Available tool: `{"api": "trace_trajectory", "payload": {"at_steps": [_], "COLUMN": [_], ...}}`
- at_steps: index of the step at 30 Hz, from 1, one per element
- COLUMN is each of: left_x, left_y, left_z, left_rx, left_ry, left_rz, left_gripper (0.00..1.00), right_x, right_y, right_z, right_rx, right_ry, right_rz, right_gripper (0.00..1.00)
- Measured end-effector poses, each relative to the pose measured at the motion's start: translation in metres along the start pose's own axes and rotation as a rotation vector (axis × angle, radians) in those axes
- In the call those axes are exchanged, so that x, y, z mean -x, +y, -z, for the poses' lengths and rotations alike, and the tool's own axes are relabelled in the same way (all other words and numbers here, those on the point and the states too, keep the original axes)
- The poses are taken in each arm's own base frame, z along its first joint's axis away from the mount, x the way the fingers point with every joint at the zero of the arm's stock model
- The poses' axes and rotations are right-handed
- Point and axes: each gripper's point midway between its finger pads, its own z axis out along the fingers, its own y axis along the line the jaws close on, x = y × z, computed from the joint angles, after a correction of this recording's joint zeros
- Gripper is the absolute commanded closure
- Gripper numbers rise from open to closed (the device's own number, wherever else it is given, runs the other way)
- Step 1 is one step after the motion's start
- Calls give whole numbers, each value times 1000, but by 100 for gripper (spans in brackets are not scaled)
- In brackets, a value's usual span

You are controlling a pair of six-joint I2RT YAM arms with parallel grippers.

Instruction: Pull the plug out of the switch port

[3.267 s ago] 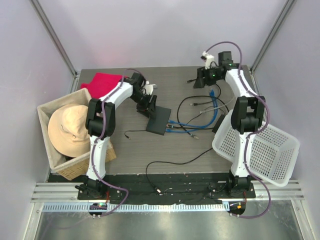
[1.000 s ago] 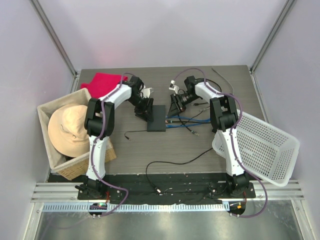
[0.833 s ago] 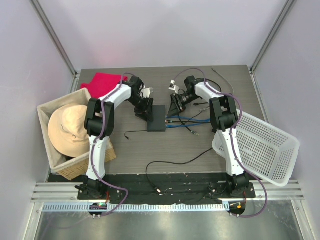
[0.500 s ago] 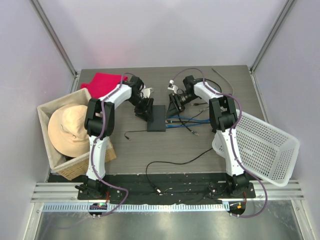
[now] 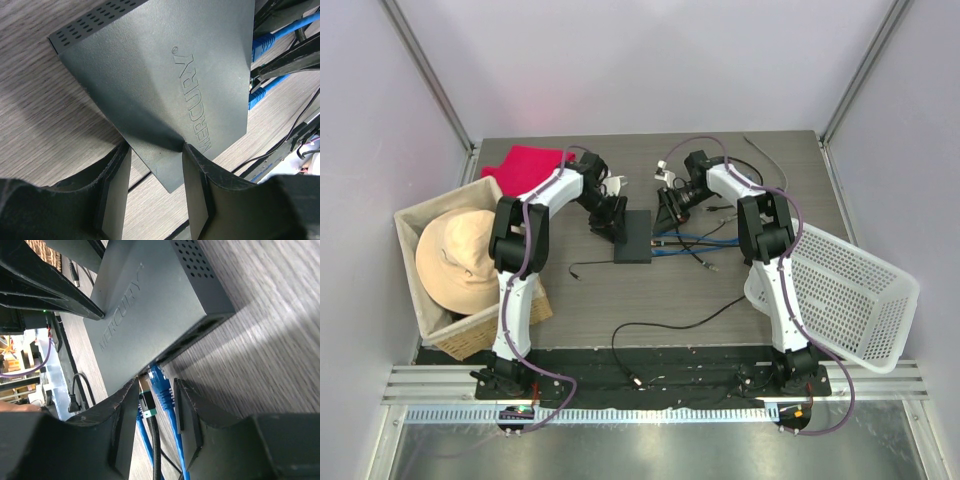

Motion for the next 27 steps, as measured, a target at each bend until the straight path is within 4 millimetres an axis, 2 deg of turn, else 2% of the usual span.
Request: {"api": "trace_trajectory", "payload": {"at_steps": [4,12,18,23,27], "left_x": [0,0,0,0,0], "left_y": [0,0,0,0,0], "left_z": [0,0,0,0,0], "left_rx": [0,4,6,6,7], "left_ry": [0,0,1,1,1], "left_rz": [0,-2,-3,-4,-5], "left_gripper": [53,53,53,52,52], "right_x": [2,5,6,6,6], "right_y": [2,3,6,8,6], "right_z": [-4,-10,-9,-11,-10], "right_rx": [-7,-24,-5,48,86], "right_ry": [4,9,8,18,12], "right_rz": [15,43,58,93,81], "right_gripper": [54,59,52,57,57]}}
